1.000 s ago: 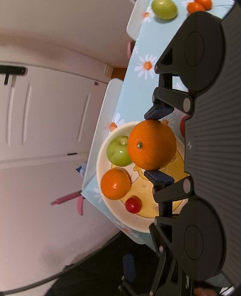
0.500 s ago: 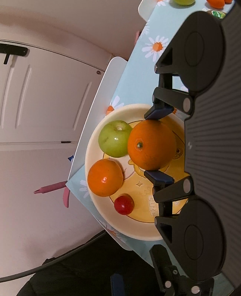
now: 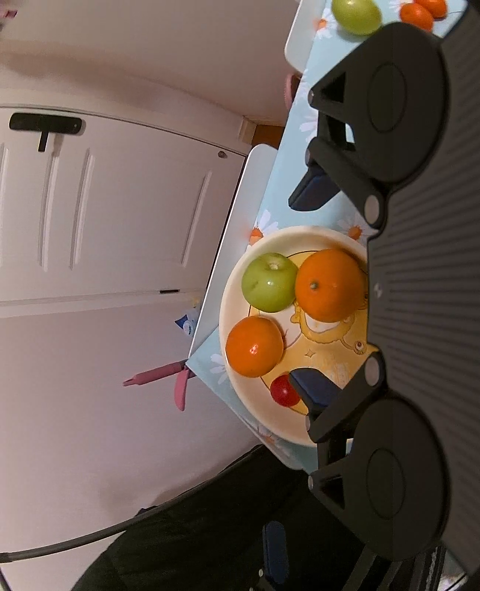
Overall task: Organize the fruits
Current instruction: 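Withdraw both tools from the bowl and move the left tool toward the yellowish apple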
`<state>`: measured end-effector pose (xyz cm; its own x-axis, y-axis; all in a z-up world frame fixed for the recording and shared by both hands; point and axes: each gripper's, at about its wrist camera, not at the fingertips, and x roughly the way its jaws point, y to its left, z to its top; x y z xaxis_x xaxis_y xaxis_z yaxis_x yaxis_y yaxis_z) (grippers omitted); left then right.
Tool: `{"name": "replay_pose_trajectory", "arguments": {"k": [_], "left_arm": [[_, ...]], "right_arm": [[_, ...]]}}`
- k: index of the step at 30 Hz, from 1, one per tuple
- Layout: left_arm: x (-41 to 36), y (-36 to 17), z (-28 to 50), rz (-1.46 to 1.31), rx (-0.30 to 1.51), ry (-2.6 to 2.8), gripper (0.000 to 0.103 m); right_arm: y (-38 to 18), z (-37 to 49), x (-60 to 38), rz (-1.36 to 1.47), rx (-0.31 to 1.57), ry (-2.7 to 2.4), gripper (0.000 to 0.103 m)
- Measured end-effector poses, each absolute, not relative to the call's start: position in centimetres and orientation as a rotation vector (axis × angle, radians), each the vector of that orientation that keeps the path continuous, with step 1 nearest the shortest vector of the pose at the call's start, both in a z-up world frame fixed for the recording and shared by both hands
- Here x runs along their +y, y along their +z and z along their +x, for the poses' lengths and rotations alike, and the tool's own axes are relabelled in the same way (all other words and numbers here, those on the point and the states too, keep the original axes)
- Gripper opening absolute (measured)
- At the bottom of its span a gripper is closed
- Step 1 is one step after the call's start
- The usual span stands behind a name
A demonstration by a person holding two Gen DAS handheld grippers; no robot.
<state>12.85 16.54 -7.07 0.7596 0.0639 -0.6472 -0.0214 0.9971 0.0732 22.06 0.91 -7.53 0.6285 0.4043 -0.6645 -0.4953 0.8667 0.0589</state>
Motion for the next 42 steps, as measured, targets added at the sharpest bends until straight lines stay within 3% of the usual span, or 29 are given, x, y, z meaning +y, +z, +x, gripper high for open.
{"name": "replay_pose_trajectory", "arguments": {"k": [19,33,42], "left_arm": [[12.8,-3.2,11.9,0.089,0.625,-0.164,0.101],[4.9,-3.1,10.7,0.111,0.623,-0.174,0.101],[-1.1,-5.7,10.8,0.075,0.658,-0.063,0.101]], "right_arm": [[-3.3,13.6,-8.7,-0.005,0.686,0.227,0.103],[-4.3,12.5,-19.9,0.029,0.694,0.176,0.103],[-6.7,14.7,-26.3,-0.035,0.717,0.248,0.103]]}}
